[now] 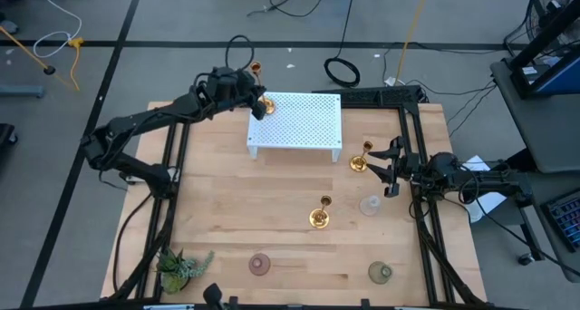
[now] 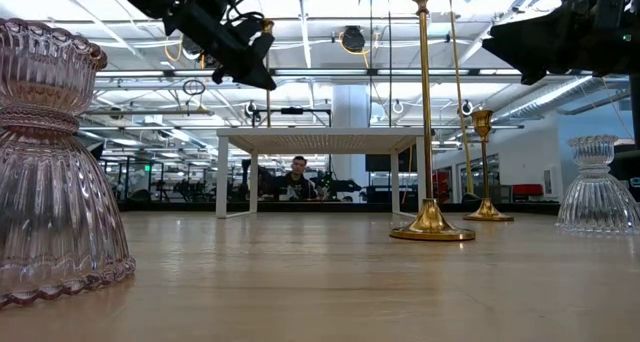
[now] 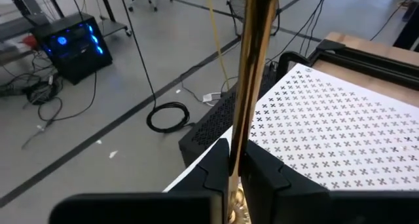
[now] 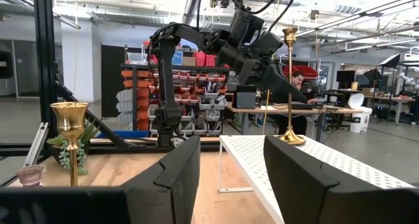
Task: Pick & Place candle stick holders
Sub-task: Put the middle left golden candle holder on the shelf
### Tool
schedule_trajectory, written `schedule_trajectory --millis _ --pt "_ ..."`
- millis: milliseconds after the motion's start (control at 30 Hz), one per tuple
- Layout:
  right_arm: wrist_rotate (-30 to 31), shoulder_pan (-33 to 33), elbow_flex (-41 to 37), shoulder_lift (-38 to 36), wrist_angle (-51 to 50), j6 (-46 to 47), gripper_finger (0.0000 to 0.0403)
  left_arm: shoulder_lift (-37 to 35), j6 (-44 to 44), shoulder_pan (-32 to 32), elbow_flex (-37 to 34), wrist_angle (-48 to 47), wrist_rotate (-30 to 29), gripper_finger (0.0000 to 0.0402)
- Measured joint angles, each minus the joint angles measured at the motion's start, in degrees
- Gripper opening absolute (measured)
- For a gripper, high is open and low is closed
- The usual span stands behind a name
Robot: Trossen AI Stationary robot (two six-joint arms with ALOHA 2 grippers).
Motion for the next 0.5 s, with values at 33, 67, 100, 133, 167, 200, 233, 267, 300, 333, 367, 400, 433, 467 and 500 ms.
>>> schedule_trajectory --millis 33,67,100,133,167,200,233,267,300,333,367,400,433,467,500 --pt "0.0 0.0 0.0 0.0 0.0 0.0 0.0161 0.0 0.2 0.0 0.0 0.0 0.0 0.0032" --pt "0.0 0.0 0.0 0.0 0.0 0.0 0.0161 0.0 0.6 0.0 0.0 0.0 0.0 0.0033" --pt "0.0 0.0 0.0 0.0 0.0 0.0 0.0161 0.0 1.1 0.0 0.0 0.0 0.0 0.0033" --pt "0.0 0.0 0.0 0.0 0.0 0.0 0.0161 0.0 1.5 0.0 0.0 0.0 0.0 0.0034" --pt "0.0 0.0 0.0 0.0 0.0 0.0 0.0161 0.0 1.7 0.0 0.0 0.0 0.0 0.0034" --pt "0.0 0.0 0.0 0.0 0.0 0.0 0.0161 0.0 1.7 0.0 0.0 -0.1 0.0 0.0034" --pt "0.0 0.0 0.0 0.0 0.0 0.0 0.0161 0.0 1.7 0.0 0.0 -0.1 0.0 0.0035" --pt "0.0 0.0 0.0 0.0 0.0 0.0 0.0161 0.0 1.7 0.0 0.0 -0.1 0.0 0.0035" --pt "0.0 0.0 0.0 0.0 0.0 0.0 0.0161 0.0 1.7 0.0 0.0 -0.1 0.0 0.0035" --pt "0.0 0.0 0.0 0.0 0.0 0.0 0.0161 0.0 1.7 0.0 0.0 -0.1 0.0 0.0036" --pt "0.0 0.0 0.0 0.0 0.0 0.0 0.0161 0.0 1.7 0.0 0.0 -0.2 0.0 0.0036" --pt "0.0 0.0 0.0 0.0 0.0 0.0 0.0161 0.0 1.9 0.0 0.0 -0.2 0.0 0.0037" --pt "0.0 0.0 0.0 0.0 0.0 0.0 0.0161 0.0 2.1 0.0 0.0 -0.2 0.0 0.004" --pt "0.0 0.0 0.0 0.0 0.0 0.0 0.0161 0.0 2.3 0.0 0.0 -0.3 0.0 0.0045" --pt "0.0 0.0 0.0 0.0 0.0 0.0 0.0161 0.1 2.8 0.0 0.0 -0.7 0.0 0.0051"
